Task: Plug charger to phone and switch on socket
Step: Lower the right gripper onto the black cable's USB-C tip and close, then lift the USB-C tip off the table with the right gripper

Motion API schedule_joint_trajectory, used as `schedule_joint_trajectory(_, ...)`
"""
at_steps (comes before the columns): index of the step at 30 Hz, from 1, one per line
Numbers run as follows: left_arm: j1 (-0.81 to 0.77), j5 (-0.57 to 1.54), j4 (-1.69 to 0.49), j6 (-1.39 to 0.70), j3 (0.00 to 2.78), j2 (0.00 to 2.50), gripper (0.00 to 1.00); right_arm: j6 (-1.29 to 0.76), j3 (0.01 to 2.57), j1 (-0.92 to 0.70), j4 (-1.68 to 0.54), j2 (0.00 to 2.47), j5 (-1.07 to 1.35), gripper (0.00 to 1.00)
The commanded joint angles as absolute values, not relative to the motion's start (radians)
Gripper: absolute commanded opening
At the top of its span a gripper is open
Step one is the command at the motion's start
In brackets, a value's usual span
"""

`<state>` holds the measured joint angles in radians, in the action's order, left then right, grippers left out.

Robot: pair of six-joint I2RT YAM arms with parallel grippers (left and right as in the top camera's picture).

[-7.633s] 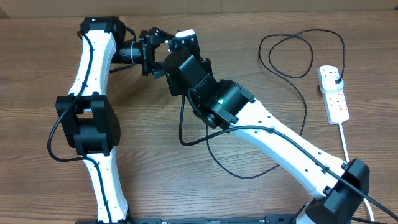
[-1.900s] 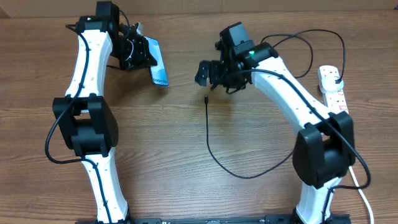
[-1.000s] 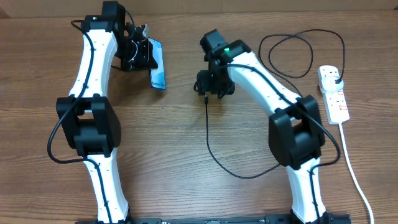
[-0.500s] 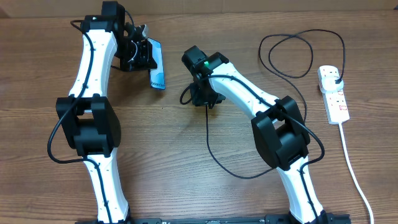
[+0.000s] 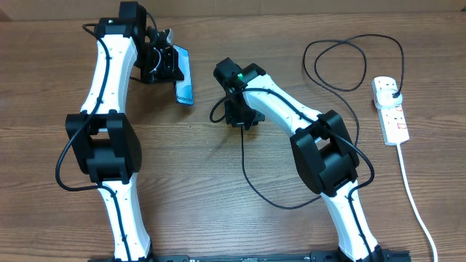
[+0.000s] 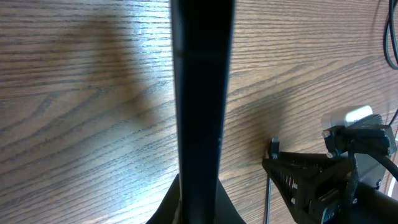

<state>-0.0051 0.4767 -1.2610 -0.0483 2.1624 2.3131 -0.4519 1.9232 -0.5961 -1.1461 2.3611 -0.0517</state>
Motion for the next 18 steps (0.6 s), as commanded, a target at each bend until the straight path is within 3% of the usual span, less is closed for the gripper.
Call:
schedule_joint_trajectory(1,-0.007,0.487,-1.261,-0.022,2.190,2.254,0.04,-0.468,1.909,-0.594,-1.140,2.381,-0.062,0.23)
schedule_joint_trajectory(4,-0.007,0.487,-1.261,-0.022,2.190,2.254,0.04,-0.467,1.882,-0.594,-1.122,2.381,-0.062,0.21)
schedule_joint_trajectory(8,-0.007,0.487,-1.261,-0.022,2.190,2.254,0.04,-0.468,1.871,-0.594,-1.119,2.381,-0.062,0.11)
schedule_joint_trajectory(13,-0.007,0.487,-1.261,-0.022,2.190,2.254,0.04,-0.468,1.871,-0.594,-1.125,2.381,-0.062,0.12)
schedule_joint_trajectory(18,-0.007,0.487,-1.261,-0.022,2.190,2.254,0.04,-0.469,1.871,-0.594,-1.139,2.381,-0.062,0.22)
